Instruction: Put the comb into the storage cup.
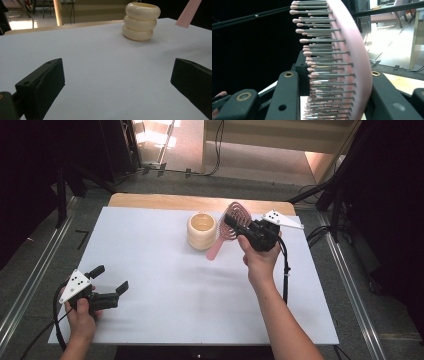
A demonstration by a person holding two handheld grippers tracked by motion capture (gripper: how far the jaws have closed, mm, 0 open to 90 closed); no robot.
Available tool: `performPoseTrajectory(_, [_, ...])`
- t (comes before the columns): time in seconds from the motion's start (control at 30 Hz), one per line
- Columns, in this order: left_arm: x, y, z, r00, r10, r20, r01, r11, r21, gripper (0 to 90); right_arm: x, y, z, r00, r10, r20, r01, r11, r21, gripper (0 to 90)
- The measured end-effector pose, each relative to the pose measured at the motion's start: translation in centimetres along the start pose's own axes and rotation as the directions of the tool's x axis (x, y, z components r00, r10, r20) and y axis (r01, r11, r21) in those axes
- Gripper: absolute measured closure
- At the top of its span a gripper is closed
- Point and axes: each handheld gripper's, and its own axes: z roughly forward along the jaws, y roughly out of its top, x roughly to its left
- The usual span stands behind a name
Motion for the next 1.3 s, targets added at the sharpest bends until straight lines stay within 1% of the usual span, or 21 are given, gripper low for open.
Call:
performPoseTrajectory(0.27, [0.0, 0.0, 0.0, 1.0000, 0.002, 0.002, -0.002, 1.0000, 0.000, 0.0, -0.1, 0.5, 0.2, 1.0000, -0.001, 0.002, 0.001, 1.000, -0.010, 61.1])
performPoseTrajectory(0.7, [-0.1, 0.0, 0.0, 1.0000, 0.002, 0.004, -0.002, 1.0000, 0.002, 0.0, -0.1, 1.6, 0.5, 0.9998, -0.019, 0.000, 0.019, 1.000, -0.020, 61.2])
performPoseTrajectory(1.3, [-0.1, 0.0, 0.0, 1.0000, 0.003, 0.005, -0.003, 1.0000, 0.002, 0.0, -0.2, 2.9, 1.8, 0.9995, -0.031, -0.008, 0.030, 0.999, -0.031, 61.3])
